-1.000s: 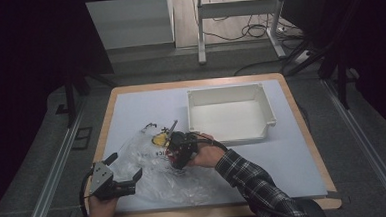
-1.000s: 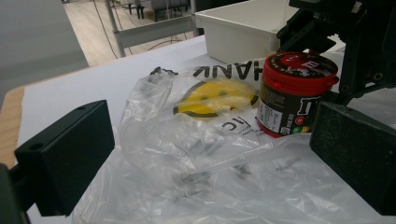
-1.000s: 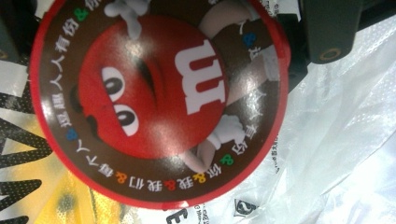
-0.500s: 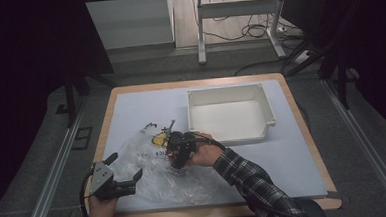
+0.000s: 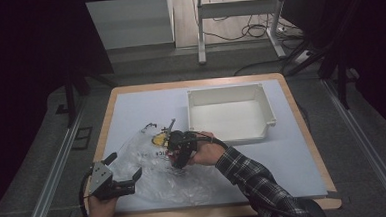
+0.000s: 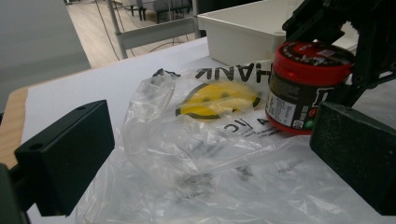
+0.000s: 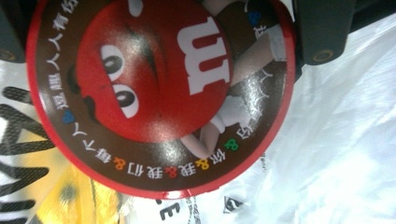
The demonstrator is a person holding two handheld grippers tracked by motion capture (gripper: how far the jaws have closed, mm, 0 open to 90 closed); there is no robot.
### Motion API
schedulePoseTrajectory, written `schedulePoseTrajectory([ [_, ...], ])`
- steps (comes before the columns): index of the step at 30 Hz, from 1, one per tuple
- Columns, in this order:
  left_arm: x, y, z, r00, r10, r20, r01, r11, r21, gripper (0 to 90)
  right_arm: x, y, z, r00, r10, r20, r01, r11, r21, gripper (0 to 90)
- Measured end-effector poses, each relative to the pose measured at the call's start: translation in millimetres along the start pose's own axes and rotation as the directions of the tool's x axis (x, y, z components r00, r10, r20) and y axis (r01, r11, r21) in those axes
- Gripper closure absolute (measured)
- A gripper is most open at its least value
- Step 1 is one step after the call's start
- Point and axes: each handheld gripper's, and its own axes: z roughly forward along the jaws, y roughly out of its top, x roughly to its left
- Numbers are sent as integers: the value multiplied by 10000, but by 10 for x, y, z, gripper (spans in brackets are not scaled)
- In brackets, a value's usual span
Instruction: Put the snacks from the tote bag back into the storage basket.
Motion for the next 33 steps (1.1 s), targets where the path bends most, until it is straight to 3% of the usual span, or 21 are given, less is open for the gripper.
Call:
schedulePoseTrajectory([
  [5, 2, 2, -10, 10000, 2, -36, -2, 10000, -31, 0, 18, 22, -91, 9998, -75, -177, 74, 10000, -51, 256],
  [33, -2, 3, -5, 10000, -36, -21, 36, 9999, -100, 0, 80, -80, -359, 9987, -508, -105, 507, 9986, -119, 256],
])
